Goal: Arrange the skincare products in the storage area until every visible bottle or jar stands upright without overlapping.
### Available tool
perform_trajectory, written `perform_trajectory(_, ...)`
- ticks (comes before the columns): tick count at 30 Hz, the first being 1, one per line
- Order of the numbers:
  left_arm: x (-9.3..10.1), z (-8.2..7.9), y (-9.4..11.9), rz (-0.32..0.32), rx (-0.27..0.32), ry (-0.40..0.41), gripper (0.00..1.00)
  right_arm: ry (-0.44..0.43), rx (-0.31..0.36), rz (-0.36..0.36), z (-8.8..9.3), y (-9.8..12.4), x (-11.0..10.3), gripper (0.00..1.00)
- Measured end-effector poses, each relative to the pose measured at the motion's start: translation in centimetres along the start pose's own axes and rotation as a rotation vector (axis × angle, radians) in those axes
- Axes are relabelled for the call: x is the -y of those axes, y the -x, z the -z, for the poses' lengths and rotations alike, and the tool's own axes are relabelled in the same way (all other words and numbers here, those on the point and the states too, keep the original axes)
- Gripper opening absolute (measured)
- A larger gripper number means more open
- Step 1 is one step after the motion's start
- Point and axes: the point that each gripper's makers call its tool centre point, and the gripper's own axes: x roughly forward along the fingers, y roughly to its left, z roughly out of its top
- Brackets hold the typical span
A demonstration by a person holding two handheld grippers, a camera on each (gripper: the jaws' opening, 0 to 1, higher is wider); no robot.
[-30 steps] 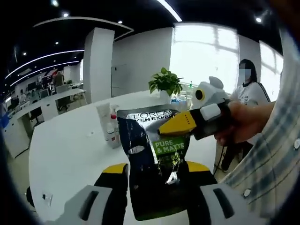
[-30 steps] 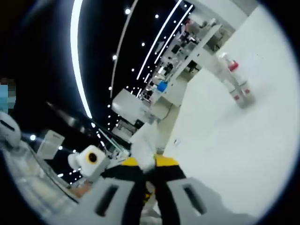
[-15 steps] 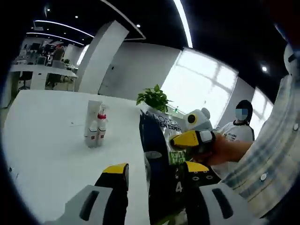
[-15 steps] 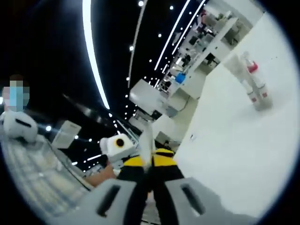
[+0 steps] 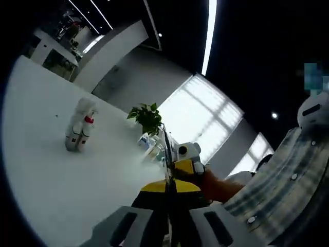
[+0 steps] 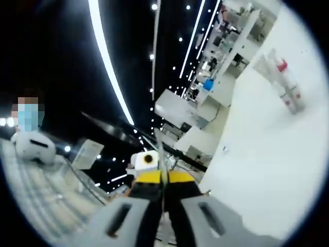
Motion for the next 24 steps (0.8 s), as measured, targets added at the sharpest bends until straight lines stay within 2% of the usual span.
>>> perform_trajectory(3,-0.2,-0.6,0.0,-0.001,0.047,0.053,0.01,-0.004,0.063,-0.013,-1.0,0.0,0.2,0.08)
perform_trajectory(5,-0.3,-1.2,0.2,-0.007,0.090,0.091,0.01,-0.031,0.061,-0.013,-0.8,0.0,0.4,0.15)
perform_trajectory(9,-0.4,-1.6,0.4,0.006,0.142,0.154,0.01,-0.010,0.019,-0.012,0.6,-0.5,0.2,0.16)
perform_trajectory(11,-0.3,-2.1,0.4,0.022,0.182,0.193,0.01,0.019,-0.036,0.000,1.9,-0.7,0.4,0.16)
perform_trajectory(13,-0.4,-2.3,0.5,0.028,0.202,0.214,0.01,0.019,-0.052,-0.006,2.4,-0.8,0.2,0.13)
perform_trajectory(14,-0.4,-2.4,0.5,0.032,0.209,0.224,0.01,0.014,-0.055,-0.015,2.6,-0.9,0.0,0.07)
perform_trajectory(16,-0.4,-2.6,0.5,0.034,0.215,0.233,0.01,-0.021,-0.042,-0.046,2.5,-0.9,-0.5,0.03)
perform_trajectory(17,-0.4,-2.8,0.5,0.040,0.220,0.234,0.01,-0.058,-0.027,-0.040,2.2,-0.8,-0.4,0.02)
perform_trajectory(24,-0.4,-3.3,0.6,0.056,0.228,0.262,0.01,-0.113,0.028,-0.057,1.3,-0.3,-0.3,0.00)
